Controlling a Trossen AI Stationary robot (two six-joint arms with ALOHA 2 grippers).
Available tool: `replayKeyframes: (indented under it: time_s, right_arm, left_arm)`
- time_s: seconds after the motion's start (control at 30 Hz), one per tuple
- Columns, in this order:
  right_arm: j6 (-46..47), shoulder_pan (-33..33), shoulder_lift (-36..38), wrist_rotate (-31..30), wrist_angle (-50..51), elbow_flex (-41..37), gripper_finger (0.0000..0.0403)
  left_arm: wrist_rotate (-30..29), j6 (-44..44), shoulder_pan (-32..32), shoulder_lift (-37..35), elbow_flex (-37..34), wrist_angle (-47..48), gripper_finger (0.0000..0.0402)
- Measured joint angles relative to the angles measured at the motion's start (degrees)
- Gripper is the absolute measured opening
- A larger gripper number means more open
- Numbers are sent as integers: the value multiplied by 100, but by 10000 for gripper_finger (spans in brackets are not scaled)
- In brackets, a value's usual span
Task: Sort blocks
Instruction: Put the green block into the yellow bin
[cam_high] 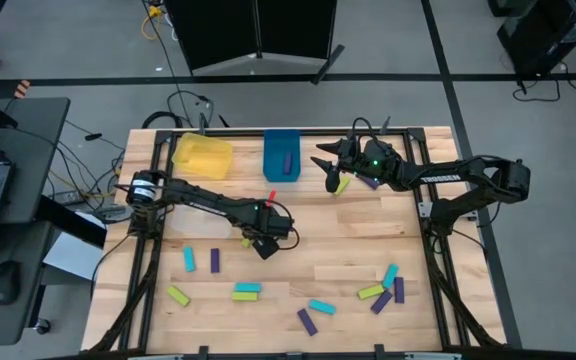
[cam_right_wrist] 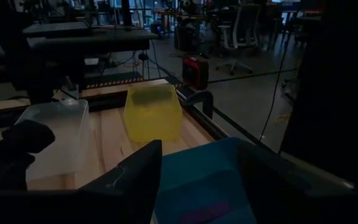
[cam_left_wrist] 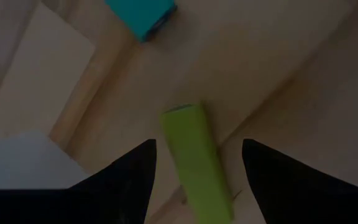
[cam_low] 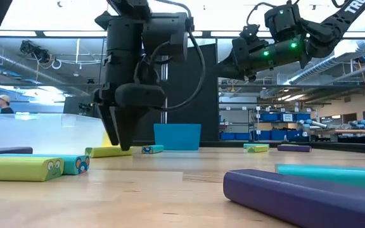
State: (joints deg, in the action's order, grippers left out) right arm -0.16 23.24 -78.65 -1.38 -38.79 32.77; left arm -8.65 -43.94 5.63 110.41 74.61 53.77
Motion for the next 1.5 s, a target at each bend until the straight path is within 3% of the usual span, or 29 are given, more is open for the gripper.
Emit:
replayKeyframes:
  time_s: [0.5,0.83,1.07,1.5]
  right_arm:
    - [0,61,0,-1,-13,0,213]
    - [0,61,0,-1,-13,0,212]
    - [0,61,0,-39,-13,2,211]
    - [0,61,-2,-53,-11,2,211]
  left_arm:
    - [256,30,-2,-30,-359,-475,236]
    - [227,206,4,-21,-359,-592,104]
    - [134,428,4,6,-239,-536,101]
    - [-917,1694,-13,-187,739,-579,101]
